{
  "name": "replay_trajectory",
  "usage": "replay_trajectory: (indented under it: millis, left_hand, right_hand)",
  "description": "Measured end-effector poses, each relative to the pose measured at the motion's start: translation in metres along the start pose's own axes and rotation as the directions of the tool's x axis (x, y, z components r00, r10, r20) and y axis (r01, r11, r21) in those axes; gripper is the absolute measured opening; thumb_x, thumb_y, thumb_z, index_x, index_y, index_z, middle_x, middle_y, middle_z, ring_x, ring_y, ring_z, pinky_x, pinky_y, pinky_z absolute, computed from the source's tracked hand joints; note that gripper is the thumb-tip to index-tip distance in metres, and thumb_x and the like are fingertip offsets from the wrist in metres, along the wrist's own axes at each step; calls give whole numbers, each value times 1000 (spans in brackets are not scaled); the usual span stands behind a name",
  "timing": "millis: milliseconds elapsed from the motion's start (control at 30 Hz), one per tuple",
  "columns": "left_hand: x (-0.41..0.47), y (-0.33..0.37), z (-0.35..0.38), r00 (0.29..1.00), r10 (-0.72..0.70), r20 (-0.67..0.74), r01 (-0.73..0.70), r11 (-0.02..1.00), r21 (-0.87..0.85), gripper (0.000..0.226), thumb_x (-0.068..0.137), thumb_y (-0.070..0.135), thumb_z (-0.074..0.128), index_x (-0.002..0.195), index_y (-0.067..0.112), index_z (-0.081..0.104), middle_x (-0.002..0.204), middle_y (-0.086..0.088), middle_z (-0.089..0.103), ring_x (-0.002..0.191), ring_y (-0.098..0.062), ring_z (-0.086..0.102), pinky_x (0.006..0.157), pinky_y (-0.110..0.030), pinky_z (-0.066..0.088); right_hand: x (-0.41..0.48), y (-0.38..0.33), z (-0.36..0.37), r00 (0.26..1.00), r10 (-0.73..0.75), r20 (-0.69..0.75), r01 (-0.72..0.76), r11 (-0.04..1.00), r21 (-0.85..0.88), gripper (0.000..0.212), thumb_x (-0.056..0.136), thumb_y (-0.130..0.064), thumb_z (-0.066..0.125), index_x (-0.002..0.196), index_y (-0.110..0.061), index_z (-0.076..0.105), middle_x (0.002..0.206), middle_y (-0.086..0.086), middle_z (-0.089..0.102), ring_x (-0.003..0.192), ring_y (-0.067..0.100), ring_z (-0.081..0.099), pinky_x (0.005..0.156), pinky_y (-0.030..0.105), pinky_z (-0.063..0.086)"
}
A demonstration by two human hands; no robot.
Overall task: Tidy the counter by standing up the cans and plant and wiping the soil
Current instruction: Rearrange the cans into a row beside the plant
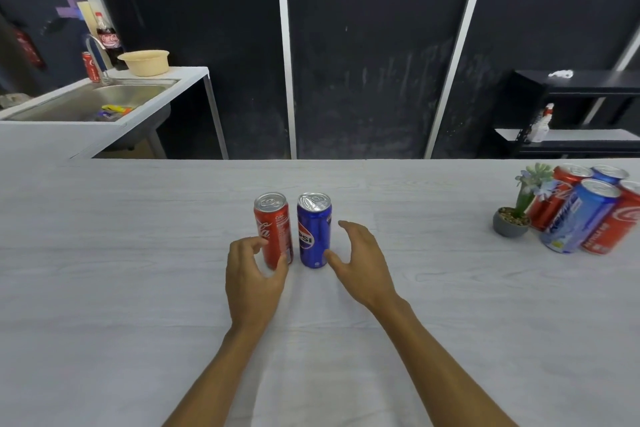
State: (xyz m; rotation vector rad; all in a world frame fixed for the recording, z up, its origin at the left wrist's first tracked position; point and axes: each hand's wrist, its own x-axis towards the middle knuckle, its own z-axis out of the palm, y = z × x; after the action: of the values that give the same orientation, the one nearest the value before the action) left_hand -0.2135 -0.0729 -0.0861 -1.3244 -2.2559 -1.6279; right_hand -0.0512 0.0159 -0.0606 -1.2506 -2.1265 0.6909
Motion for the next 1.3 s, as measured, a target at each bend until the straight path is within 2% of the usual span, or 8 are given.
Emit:
replay_trajectory:
  millis: [200,367,467,600,800,1000,1133,1300]
  left_hand:
    - [-24,14,10,987,68,144,-82,992,92,35,79,22,76,111,16,61,116,0,58,107,-17,56,85,-37,53]
    - [-46,40,26,935,164,314,-199,976,84,35,86,27,64,120,22,60,128,7,55,120,-12,50,93,-31,48]
    - [-56,60,43,871,192,452,-265,959,104,46,92,33,58,137,27,49,142,8,46,131,-11,41,107,-31,39]
    - [-66,87,71,737,218,640,-381,916,128,61,97,49,42,151,35,18,158,12,21,144,-8,19,114,-23,10]
    - [-79,129,125,576,219,788,-559,808,185,64,99,56,22,152,35,-5,161,10,-7,148,-10,-9,119,-34,-7]
    - [-87,178,179,431,207,878,-698,693,179,66,98,59,15,152,32,-10,160,6,-18,147,-17,-19,119,-45,-8]
    - [-91,213,213,370,188,910,-746,644,170,68,97,60,15,153,29,-9,160,2,-18,147,-21,-18,119,-48,-6]
    - [-94,250,257,335,189,923,-778,609,158,72,96,63,17,153,27,-9,160,0,-18,147,-22,-18,118,-49,-9]
  right_hand:
    - [-17,21,-21,994,-73,84,89,975,-204,64,94,-41,53,149,-19,28,156,1,27,144,17,22,116,31,22]
    - [-31,43,-42,981,-36,192,103,931,-350,68,97,-48,44,152,-21,15,161,1,6,148,22,1,119,38,7]
    - [-40,59,-58,976,-27,215,114,908,-403,68,97,-49,39,153,-20,12,162,3,1,148,23,-4,119,41,4]
    - [-50,85,-84,974,38,225,65,898,-434,68,98,-51,34,153,-20,8,161,3,-5,148,23,-10,119,42,-1]
    - [-64,129,-129,975,151,165,-54,874,-484,67,99,-54,27,154,-21,7,161,2,-6,147,23,-12,119,43,-3]
    - [-73,174,-179,963,258,75,-176,818,-548,67,98,-55,25,153,-21,8,161,3,-5,147,23,-11,119,45,-2]
    - [-76,203,-213,947,321,17,-251,771,-585,67,98,-56,25,153,-22,9,162,3,-4,148,24,-10,118,46,-2]
    - [-79,233,-250,931,354,-89,-341,757,-558,67,98,-56,25,153,-20,14,162,5,3,148,25,-5,119,46,3]
